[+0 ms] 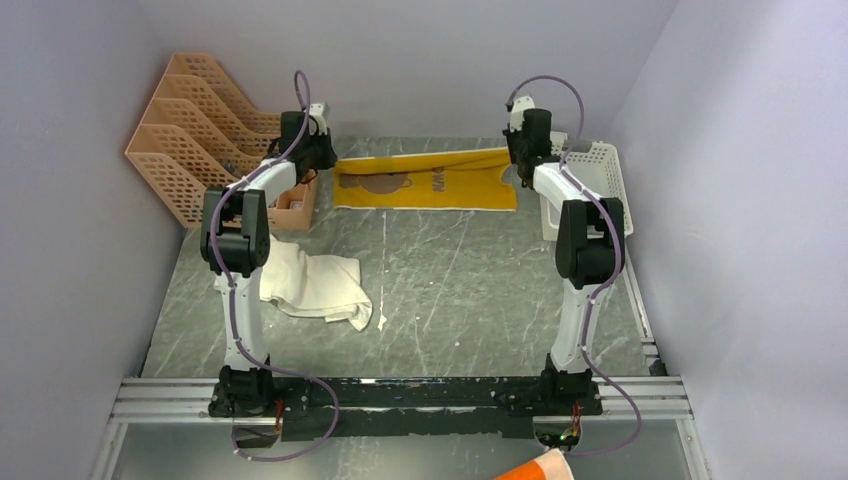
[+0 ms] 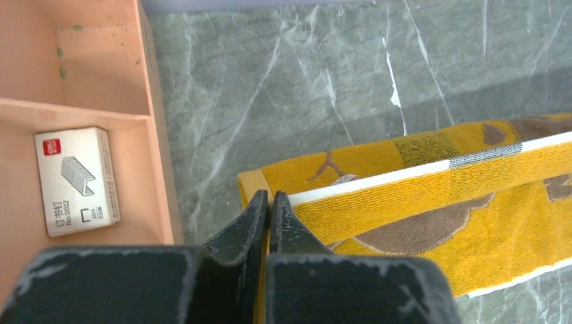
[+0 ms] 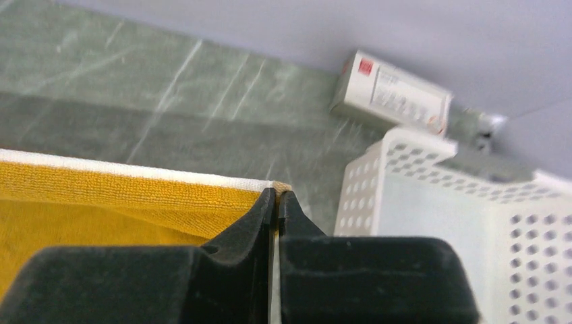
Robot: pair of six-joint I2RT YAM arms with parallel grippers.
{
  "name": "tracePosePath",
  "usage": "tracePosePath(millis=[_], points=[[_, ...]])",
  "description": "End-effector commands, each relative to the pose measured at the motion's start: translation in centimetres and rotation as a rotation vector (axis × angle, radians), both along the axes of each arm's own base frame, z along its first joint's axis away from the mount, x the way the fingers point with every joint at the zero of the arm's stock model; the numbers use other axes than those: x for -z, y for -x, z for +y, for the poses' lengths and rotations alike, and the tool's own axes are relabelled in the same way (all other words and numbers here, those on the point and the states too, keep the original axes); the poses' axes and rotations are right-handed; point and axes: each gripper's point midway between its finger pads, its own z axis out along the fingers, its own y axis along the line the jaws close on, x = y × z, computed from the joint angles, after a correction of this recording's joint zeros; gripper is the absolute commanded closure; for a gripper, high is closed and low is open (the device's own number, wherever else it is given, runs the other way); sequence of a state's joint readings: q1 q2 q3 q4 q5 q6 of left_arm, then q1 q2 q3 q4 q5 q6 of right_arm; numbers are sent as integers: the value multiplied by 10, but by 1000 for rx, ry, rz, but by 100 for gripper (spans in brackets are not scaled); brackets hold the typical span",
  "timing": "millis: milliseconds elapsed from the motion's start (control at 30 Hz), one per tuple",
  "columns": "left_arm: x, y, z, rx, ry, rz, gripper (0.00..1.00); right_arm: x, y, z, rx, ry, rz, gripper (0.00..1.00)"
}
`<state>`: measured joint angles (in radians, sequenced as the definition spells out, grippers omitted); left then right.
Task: Roll the towels
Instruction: Fold the towel at the center of the board.
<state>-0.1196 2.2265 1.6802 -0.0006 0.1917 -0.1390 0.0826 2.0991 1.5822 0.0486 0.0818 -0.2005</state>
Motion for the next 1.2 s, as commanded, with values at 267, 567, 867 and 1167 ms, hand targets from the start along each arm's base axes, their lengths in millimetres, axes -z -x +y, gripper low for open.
tracePosePath(millis=[267, 567, 867, 1167], points=[[-84, -50, 9, -25, -25, -195, 93, -61, -38, 6, -4, 371, -330, 100], [-72, -39, 3, 18, -16, -196, 93, -6, -46, 17, -157, 540, -304, 100], [-65, -29, 0, 46, -13, -180, 93, 10, -46, 28, -297, 558, -372, 100], [-74, -28, 1, 61, -33, -197, 93, -39, -39, 44, -354, 533, -504, 100]])
